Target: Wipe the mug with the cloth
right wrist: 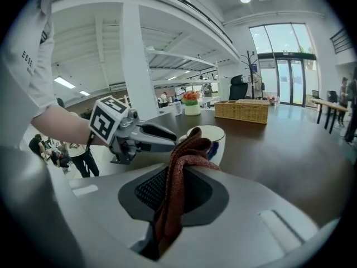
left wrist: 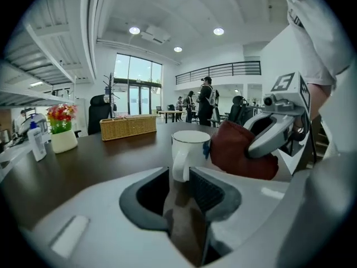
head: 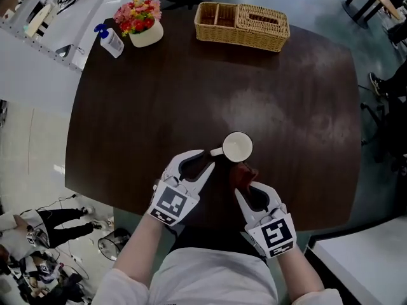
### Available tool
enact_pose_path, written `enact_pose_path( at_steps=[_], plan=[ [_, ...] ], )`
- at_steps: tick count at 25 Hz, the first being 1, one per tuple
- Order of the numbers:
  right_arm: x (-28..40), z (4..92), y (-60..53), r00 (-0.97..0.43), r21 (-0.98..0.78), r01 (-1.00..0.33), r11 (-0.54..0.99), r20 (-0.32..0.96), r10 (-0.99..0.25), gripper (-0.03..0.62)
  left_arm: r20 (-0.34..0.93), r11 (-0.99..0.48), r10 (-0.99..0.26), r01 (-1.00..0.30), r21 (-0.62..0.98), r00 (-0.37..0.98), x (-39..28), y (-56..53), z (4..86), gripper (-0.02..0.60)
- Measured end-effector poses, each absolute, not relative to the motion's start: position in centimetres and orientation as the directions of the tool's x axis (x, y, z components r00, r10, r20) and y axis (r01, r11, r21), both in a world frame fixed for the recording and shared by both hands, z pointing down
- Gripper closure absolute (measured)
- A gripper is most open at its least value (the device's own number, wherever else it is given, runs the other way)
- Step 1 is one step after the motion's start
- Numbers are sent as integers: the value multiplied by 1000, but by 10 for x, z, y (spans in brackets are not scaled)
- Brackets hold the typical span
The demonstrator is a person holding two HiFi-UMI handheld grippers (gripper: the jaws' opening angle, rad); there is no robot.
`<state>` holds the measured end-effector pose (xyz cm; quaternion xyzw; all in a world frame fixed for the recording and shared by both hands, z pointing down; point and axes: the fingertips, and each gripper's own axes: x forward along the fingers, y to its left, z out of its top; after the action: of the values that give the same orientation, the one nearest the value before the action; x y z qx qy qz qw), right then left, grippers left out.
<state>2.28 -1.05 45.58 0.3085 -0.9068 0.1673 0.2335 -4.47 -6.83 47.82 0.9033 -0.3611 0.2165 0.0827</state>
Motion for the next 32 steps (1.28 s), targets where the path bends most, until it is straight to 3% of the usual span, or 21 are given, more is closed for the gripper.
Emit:
enact_pose_path(
  at_steps=[8, 15, 25, 32],
  plan=[
    [-18, 474, -16, -760, -187, -514, 837, 552, -344, 515, 469, -840, -499, -541, -53, 729, -31, -87, 493, 489],
    [-25, 491, -26, -751, -193, -490, 850, 590, -298, 514, 465, -880, -443, -470, -64, 766, -20, -85, 500, 505],
    [19, 506, -50, -669, -252, -634, 731, 653, -355, 511, 492, -936, -328, -347, -55, 807, -20, -81, 499, 508],
    [42, 512, -58, -631, -237, -684, 690, 667, -396, 511, 499, -942, -315, -331, -59, 807, -19, -83, 501, 508]
  ],
)
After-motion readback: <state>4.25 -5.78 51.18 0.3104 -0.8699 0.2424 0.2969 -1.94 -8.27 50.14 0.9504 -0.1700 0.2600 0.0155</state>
